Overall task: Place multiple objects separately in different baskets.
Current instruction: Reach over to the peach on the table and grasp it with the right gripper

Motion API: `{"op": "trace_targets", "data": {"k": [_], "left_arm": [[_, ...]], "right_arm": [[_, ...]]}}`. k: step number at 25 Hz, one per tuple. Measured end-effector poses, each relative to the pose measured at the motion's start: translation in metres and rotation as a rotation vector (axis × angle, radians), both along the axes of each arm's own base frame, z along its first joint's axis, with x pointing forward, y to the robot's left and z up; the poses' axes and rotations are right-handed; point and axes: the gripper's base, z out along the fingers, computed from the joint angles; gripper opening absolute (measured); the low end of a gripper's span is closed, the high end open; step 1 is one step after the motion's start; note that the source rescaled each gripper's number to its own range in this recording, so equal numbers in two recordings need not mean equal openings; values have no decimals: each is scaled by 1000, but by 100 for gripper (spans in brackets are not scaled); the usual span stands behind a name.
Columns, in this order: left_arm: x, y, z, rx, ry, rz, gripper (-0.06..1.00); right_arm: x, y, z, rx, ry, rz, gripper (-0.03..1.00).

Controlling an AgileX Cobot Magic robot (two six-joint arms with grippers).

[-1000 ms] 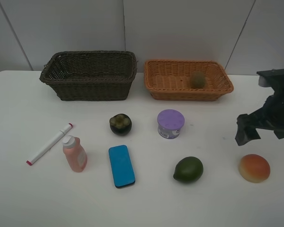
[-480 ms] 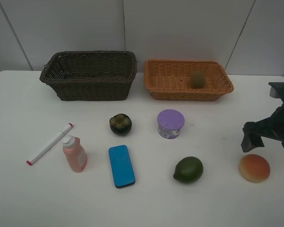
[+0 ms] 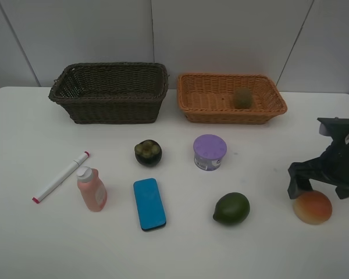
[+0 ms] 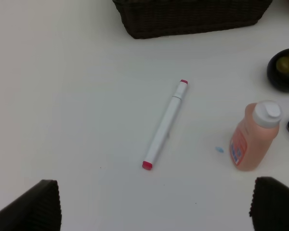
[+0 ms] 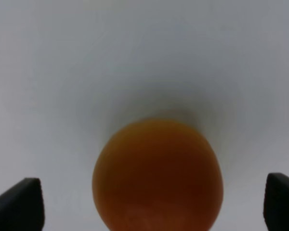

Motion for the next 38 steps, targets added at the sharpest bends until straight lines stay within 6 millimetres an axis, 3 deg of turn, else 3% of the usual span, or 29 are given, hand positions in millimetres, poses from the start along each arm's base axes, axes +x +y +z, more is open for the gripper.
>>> {"op": "trace_targets", "data": {"k": [7,17,18,20,21,23,24,38], "left_arm": [[0,0,0,0,0,0,100],[0,0,0,0,0,0,100],[0,0,0,0,0,0,100],[0,0,0,0,0,0,100],[0,0,0,0,0,0,100],[0,0,0,0,0,0,100],[0,0,0,0,0,0,100],[0,0,0,0,0,0,100]], "right_arm": [[4,2,-24,10,76,-15,100],[4,2,-26,10,87,-16,99],[4,2,-26,10,88,-16,95],[3,2,-26,9,93,-16,77],[3,2,-26,9,96,-16,58],[2,1,-26,7,107,-17,12],[2,1,-26,7,112,-17,3],[1,1,-26,6,119,-17,3]]}}
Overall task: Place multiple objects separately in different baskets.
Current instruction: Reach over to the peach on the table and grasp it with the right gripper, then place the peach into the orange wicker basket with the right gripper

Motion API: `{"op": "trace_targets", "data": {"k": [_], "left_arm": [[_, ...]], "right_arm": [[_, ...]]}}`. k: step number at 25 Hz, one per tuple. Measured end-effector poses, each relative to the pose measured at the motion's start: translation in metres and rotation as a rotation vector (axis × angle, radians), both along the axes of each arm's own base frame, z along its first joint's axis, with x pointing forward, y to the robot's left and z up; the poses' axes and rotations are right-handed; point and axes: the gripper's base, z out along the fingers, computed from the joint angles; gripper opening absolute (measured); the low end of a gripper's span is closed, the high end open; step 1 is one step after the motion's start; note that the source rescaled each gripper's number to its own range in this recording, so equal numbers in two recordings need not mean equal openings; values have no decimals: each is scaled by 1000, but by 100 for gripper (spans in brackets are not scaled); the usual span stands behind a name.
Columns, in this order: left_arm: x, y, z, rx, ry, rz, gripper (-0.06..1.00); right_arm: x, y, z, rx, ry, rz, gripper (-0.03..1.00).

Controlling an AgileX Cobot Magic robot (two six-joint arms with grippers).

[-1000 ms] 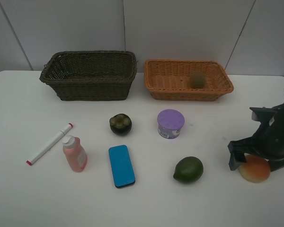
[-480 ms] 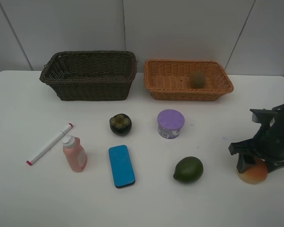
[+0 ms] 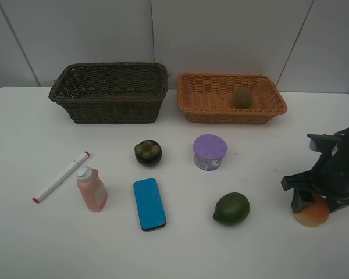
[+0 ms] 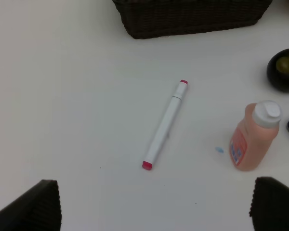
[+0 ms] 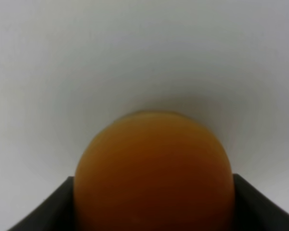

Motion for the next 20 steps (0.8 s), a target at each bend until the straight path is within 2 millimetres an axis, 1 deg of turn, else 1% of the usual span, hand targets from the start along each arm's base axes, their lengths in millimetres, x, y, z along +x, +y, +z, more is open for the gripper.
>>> {"op": "trace_targets", "data": {"k": [8,10,15,20], "left_arm": [[0,0,0,0,0,0,100],[0,0,0,0,0,0,100],[0,0,0,0,0,0,100],[0,0,0,0,0,0,100]], "right_arm": [[0,1,0,5,0,-7,3],[0,1,3,7,-11,-8,3],[0,1,19,12,-69,-10,3],[14,2,44,19,-131,-16,3]]}}
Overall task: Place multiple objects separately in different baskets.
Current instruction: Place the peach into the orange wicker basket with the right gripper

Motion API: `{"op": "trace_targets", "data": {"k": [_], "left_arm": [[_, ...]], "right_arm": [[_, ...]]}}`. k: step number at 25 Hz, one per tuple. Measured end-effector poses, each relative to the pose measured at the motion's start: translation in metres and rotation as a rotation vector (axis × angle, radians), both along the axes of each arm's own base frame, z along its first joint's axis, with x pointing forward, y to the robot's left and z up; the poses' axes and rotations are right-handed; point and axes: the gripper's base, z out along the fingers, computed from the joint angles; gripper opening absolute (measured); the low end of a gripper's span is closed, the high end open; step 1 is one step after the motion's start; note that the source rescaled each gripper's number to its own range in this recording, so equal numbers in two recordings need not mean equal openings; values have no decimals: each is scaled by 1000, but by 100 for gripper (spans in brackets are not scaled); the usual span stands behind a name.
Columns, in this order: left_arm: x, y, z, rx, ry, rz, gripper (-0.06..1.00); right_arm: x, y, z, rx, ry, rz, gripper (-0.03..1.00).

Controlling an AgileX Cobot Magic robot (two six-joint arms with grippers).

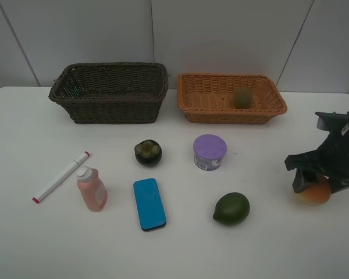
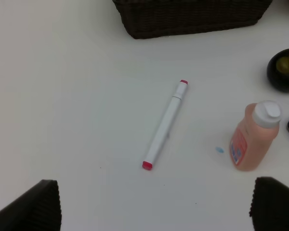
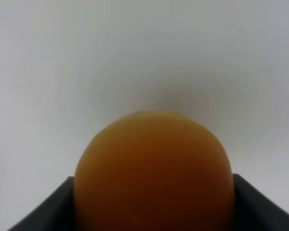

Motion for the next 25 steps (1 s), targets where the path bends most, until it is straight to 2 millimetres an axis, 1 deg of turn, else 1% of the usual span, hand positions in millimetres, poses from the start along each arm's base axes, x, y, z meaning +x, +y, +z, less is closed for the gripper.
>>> {"op": "trace_targets", "data": {"k": [5,10,12,15,18,23,25], "left_arm": [[0,0,0,0,0,0,100],[0,0,0,0,0,0,100],[0,0,0,0,0,0,100],[0,0,0,0,0,0,100],[0,0,0,0,0,0,100],[0,0,0,0,0,0,100],[0,0,0,0,0,0,100]], "right_arm": [[24,7,30,8,-80,21,3],[50,22,63,10,-203,121,3],[63,28,75,12,-249,148,3],[84,35,84,14,-291,170,3],[108,40,89,7,-323,217,3],[150,55,89,-1,-370,294,3],[165,64,87,0,-387,321,3]]}}
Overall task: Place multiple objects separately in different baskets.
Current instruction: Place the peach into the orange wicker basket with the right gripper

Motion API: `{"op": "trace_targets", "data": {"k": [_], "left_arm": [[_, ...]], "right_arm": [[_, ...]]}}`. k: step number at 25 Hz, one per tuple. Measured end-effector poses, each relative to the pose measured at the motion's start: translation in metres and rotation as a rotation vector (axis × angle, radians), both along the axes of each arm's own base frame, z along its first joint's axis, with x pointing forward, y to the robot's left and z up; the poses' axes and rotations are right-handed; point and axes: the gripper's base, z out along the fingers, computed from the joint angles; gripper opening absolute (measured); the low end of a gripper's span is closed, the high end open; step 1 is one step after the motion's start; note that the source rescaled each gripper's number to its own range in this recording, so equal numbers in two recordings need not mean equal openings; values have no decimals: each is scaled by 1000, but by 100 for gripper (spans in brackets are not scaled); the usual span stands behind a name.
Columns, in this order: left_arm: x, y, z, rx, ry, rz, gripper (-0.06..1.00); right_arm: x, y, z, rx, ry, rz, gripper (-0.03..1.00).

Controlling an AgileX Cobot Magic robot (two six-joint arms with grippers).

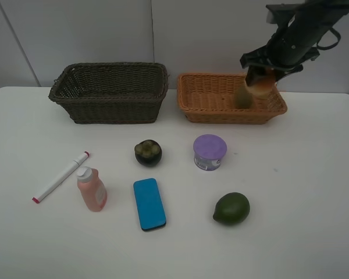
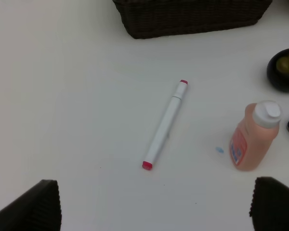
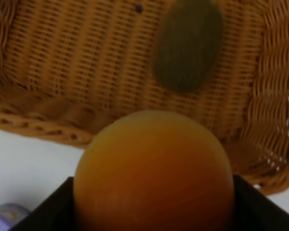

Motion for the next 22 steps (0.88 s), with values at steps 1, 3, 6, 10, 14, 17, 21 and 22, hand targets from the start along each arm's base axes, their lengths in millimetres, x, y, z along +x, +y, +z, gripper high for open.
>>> {"op": "trace_targets", "data": {"k": [1,3,6,10,14,17,21,22], "left_arm": [[0,0,0,0,0,0,100],[0,0,0,0,0,0,100],[0,0,0,0,0,0,100],[0,0,0,0,0,0,100],[0,0,0,0,0,0,100],[0,0,0,0,0,0,100],[0,0,0,0,0,0,100],[0,0,0,0,0,0,100]], "right_arm": [[8,5,-1,3,-10,10,3],[23,15,-4,7,-31,27,3],[44,28,-12,22,-48,42,3],[67,37,-25,37,-60,44,3],[81,40,-49,37,-43,43,3],[86,42,-69,34,-23,41,3],[89,43,-85,31,-7,41,3],[90,43,-87,31,-9,41,3]]}}
